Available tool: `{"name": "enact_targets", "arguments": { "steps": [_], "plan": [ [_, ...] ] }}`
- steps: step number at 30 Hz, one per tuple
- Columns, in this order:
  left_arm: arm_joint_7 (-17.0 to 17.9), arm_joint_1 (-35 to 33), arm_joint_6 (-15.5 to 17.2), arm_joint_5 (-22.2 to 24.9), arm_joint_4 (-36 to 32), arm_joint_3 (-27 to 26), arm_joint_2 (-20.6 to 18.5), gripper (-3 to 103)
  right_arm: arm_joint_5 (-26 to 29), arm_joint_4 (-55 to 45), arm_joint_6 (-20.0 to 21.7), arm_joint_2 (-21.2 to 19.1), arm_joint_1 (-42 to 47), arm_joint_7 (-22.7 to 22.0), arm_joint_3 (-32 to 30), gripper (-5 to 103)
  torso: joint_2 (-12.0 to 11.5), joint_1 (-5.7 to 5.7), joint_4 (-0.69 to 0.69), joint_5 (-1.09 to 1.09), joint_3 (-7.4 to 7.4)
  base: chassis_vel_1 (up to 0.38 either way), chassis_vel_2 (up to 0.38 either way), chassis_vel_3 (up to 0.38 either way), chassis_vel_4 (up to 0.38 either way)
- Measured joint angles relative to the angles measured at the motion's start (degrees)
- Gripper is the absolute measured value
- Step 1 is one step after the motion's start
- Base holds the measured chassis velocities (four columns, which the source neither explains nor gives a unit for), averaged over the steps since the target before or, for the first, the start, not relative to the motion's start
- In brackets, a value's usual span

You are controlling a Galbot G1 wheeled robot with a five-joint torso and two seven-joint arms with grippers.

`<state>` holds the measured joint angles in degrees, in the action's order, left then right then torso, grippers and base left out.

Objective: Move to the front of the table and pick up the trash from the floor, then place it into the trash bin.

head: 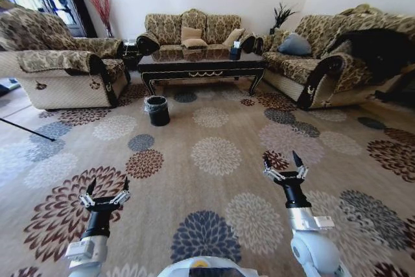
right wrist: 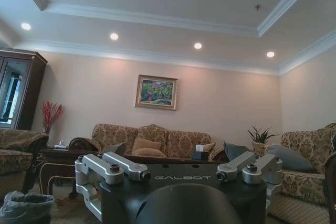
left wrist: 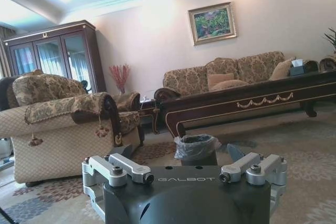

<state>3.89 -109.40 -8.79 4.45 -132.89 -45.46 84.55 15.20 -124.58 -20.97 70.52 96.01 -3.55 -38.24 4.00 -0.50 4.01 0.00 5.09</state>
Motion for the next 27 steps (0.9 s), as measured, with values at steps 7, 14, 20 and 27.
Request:
{"name": "enact_targets", "arguments": {
  "steps": [7,14,20,27],
  "plan": [
    [0.0,0.0,0.0,0.0,0.0,0.0,0.0,100,0.0,0.0,0.0,0.0,0.0,0.0,0.0,100,0.0,0.01,-0.01,0.0,-0.02,-0.092,0.079,0.072,-0.08],
    [0.0,0.0,0.0,0.0,0.0,0.0,0.0,100,0.0,0.0,0.0,0.0,0.0,0.0,0.0,100,0.0,0.02,0.01,0.0,-0.02,0.021,-0.026,-0.018,0.022],
    [0.0,0.0,0.0,0.0,0.0,0.0,0.0,100,0.0,0.0,0.0,0.0,0.0,0.0,0.0,100,0.0,0.02,0.0,0.0,-0.01,0.0,0.0,0.0,0.0],
    [0.0,0.0,0.0,0.0,0.0,0.0,0.0,100,0.0,0.0,0.0,0.0,0.0,0.0,0.0,100,0.3,-0.14,0.0,0.0,0.14,0.0,0.0,0.0,0.0]
  ]
}}
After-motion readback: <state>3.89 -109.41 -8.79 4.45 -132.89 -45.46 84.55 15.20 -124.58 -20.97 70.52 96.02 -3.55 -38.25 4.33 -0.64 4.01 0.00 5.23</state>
